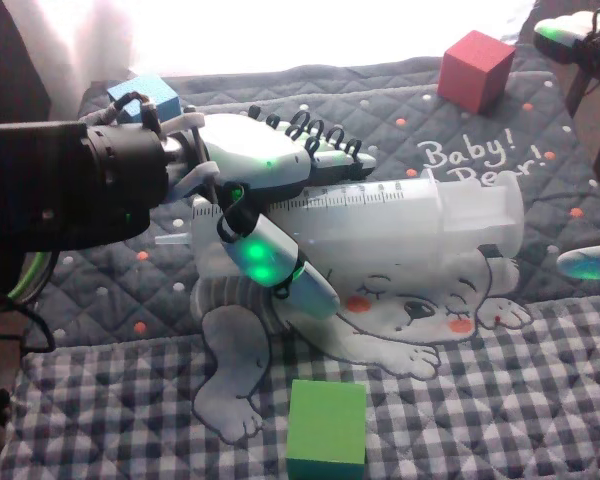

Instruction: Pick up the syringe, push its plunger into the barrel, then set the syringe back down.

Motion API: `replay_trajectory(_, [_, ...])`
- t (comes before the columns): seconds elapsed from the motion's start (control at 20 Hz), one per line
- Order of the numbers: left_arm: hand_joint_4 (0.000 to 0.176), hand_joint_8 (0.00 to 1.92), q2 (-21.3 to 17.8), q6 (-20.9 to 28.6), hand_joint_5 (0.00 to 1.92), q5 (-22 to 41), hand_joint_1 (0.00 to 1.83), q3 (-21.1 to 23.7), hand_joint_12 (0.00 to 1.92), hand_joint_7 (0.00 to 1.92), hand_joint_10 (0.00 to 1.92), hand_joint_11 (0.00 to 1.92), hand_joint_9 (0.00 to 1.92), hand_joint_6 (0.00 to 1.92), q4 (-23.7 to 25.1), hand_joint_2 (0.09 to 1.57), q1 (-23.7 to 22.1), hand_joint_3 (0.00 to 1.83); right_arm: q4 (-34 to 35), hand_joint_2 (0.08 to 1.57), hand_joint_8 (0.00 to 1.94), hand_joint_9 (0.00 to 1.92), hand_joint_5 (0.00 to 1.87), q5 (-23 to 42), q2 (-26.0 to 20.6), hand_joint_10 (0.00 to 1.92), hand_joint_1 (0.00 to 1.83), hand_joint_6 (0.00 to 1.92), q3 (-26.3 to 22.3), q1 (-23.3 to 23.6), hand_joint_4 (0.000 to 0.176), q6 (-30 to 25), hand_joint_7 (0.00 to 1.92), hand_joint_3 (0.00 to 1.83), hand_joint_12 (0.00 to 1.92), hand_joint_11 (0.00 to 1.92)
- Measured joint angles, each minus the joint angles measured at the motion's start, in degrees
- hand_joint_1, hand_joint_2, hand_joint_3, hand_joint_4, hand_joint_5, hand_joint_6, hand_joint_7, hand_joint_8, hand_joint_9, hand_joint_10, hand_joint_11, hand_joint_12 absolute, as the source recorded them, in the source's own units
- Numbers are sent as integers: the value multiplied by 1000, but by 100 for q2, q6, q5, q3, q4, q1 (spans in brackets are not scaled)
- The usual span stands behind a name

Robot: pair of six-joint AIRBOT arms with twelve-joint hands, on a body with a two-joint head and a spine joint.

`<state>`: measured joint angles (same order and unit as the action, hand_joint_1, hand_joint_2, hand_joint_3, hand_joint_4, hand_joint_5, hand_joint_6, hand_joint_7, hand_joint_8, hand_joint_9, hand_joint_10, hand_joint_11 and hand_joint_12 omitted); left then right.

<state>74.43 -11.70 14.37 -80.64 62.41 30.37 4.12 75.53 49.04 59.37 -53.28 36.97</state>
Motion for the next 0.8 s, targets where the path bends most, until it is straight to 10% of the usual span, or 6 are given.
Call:
replay_trajectory(0.25, [0, 2, 9, 24, 232, 13, 925, -28, 225, 268, 6, 287, 351, 3, -79, 946, 22, 1, -15, 750, 1, 256, 232, -2, 0, 2, 674, 0, 0, 0, 25, -2, 244, 4, 711, 0])
replay_trajectory(0.45, [0, 4, 9, 68, 504, 170, 1224, -72, 1031, 486, 6, 539, 592, 6, -216, 1109, 63, 5, -17, 784, 3, 268, 235, -2, 0, 3, 661, 0, 0, 0, 23, -2, 272, 8, 731, 0])
replay_trajectory(0.5, [0, 13, 9, 61, 571, 208, 1710, -76, 1276, 544, 29, 775, 699, 16, -221, 1023, 63, 0, -22, 787, 6, 273, 241, 0, 0, 5, 650, 2, 0, 0, 29, -2, 279, 8, 732, 0])
replay_trajectory(0.55, [0, 27, 9, 70, 569, 258, 1619, -87, 1615, 534, 1108, 997, 734, 35, -278, 1128, 55, 0, -35, 772, 1, 268, 243, 0, 0, 2, 674, 2, 0, 0, 32, -2, 271, 1, 709, 0])
replay_trajectory(0.6, [0, 19, 9, 107, 586, 293, 1605, -107, 1667, 553, 1314, 1104, 752, 23, -358, 1145, 26, 0, -35, 759, 0, 263, 243, -2, 0, 0, 683, 2, 0, 0, 34, -2, 265, 0, 703, 0])
replay_trajectory(0.8, [0, 6, 9, 98, 691, 378, 1381, -181, 1879, 709, 1117, 1271, 1118, 3, -466, 1299, -20, 15, -33, 758, 2, 245, 229, -2, 0, 0, 685, 1, 0, 0, 24, -2, 259, 0, 690, 0])
